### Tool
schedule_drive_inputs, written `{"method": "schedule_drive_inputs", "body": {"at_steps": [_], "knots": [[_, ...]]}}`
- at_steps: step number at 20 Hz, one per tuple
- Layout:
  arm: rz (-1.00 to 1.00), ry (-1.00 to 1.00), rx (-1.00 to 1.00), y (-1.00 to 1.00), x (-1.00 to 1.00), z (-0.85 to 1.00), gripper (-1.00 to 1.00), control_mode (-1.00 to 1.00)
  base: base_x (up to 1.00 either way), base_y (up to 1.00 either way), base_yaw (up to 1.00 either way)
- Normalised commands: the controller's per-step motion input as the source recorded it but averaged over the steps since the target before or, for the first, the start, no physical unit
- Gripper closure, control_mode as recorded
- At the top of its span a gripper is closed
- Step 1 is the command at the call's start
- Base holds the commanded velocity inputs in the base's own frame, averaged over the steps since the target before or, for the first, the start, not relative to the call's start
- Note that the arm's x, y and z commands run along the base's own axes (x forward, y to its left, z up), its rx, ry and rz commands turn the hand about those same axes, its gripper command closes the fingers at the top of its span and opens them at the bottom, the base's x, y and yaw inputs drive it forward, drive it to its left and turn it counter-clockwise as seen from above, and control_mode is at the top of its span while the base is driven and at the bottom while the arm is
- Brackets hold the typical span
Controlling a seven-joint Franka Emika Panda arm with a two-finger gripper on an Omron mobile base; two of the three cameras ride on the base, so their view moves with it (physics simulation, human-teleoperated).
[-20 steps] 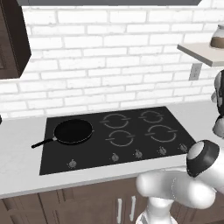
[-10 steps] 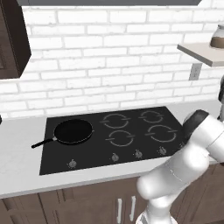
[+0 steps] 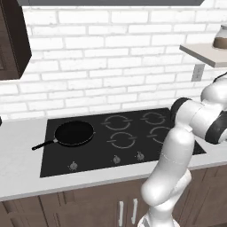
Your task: Pick the kettle from the counter and place it on a stove burner. Then turn the burner on.
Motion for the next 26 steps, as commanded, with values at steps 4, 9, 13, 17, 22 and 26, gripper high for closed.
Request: {"method": "schedule_drive_inputs", "body": {"at_steps": [4,9,13,17,22,26], "knots": [[-0.04,0.04,0.00,0.00,0.16,-0.54,-1.00,-1.00,0.00,0.00,0.00],[-0.02,0.04,0.03,-0.03,0.21,-0.56,-1.00,-1.00,0.00,0.00,0.00],[0.00,0.00,0.00,-0.24,0.24,-0.11,-1.00,-1.00,0.00,0.00,0.00],[0.00,0.00,0.00,-0.38,0.15,0.00,-1.00,-1.00,0.00,0.00,0.00],[0.00,0.00,0.01,-0.24,0.13,0.00,-1.00,-1.00,0.00,0.00,0.00],[0.01,0.00,0.06,-0.34,0.13,0.00,-1.00,-1.00,0.00,0.00,0.00]]}}
